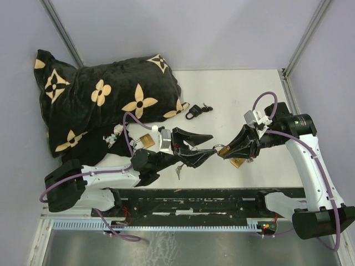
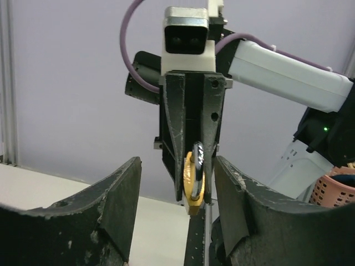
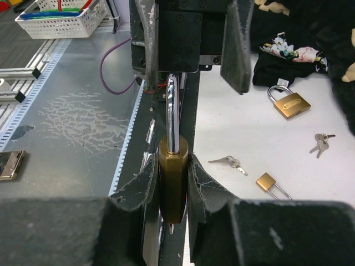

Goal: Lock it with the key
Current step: Lock the lock.

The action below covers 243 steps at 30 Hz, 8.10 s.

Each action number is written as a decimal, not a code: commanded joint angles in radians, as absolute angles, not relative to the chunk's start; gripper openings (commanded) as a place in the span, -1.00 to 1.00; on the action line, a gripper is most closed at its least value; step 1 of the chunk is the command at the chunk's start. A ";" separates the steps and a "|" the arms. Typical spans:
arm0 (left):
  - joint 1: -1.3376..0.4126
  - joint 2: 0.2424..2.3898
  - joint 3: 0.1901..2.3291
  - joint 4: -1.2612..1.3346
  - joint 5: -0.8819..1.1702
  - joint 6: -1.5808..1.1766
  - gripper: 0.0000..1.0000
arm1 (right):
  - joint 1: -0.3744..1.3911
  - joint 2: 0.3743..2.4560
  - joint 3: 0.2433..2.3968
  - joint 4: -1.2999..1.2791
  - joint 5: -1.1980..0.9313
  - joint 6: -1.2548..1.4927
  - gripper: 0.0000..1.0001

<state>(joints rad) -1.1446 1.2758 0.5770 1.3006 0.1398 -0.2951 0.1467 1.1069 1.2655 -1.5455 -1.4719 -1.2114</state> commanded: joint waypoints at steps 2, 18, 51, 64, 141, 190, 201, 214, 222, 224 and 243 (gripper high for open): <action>-1.160 1.303 0.601 1.393 0.220 -0.282 0.17 | 0.136 1.095 1.277 -1.513 -1.549 -1.180 -0.94; -1.170 1.369 0.600 1.416 0.231 -0.296 -0.84 | 0.133 1.089 1.259 -1.498 -1.539 -1.169 -0.91; -1.159 1.281 0.605 1.166 0.221 -0.278 -0.94 | 0.134 0.962 1.135 -1.222 -1.336 -0.904 0.36; -1.094 1.231 0.839 0.390 0.525 -0.043 -0.94 | 0.154 1.109 1.339 -1.612 -1.198 -1.177 0.48; -1.209 1.085 0.506 0.871 0.116 -0.183 0.98 | 0.129 0.828 0.969 -1.013 -1.254 -0.687 -0.97; -1.173 1.890 0.435 1.730 0.216 0.199 0.90 | 0.139 1.035 0.782 -1.063 -1.119 -1.372 -0.97; -1.174 1.913 0.452 1.730 0.203 0.170 0.92 | 0.176 1.042 0.760 -1.049 -1.076 -1.359 -0.97; -1.158 1.915 0.455 1.730 0.159 0.101 0.99 | 0.179 1.069 0.778 -1.141 -1.063 -1.448 -0.97; -1.146 1.907 0.435 1.730 0.181 0.104 0.98 | 0.188 1.083 0.779 -1.141 -1.047 -1.452 -0.97; -1.147 1.910 0.434 1.729 0.206 0.111 1.00 | 0.189 1.082 0.782 -1.141 -1.034 -1.446 -0.97; -1.179 2.033 0.556 1.730 0.252 0.134 0.72 | 0.207 1.033 0.725 -0.960 -1.058 -1.270 -0.97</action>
<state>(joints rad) -1.1675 2.0048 0.5056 1.5322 0.2466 0.1246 0.1936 1.0683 0.7403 -1.0729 -1.0046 -1.3804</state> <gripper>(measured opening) 0.890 0.112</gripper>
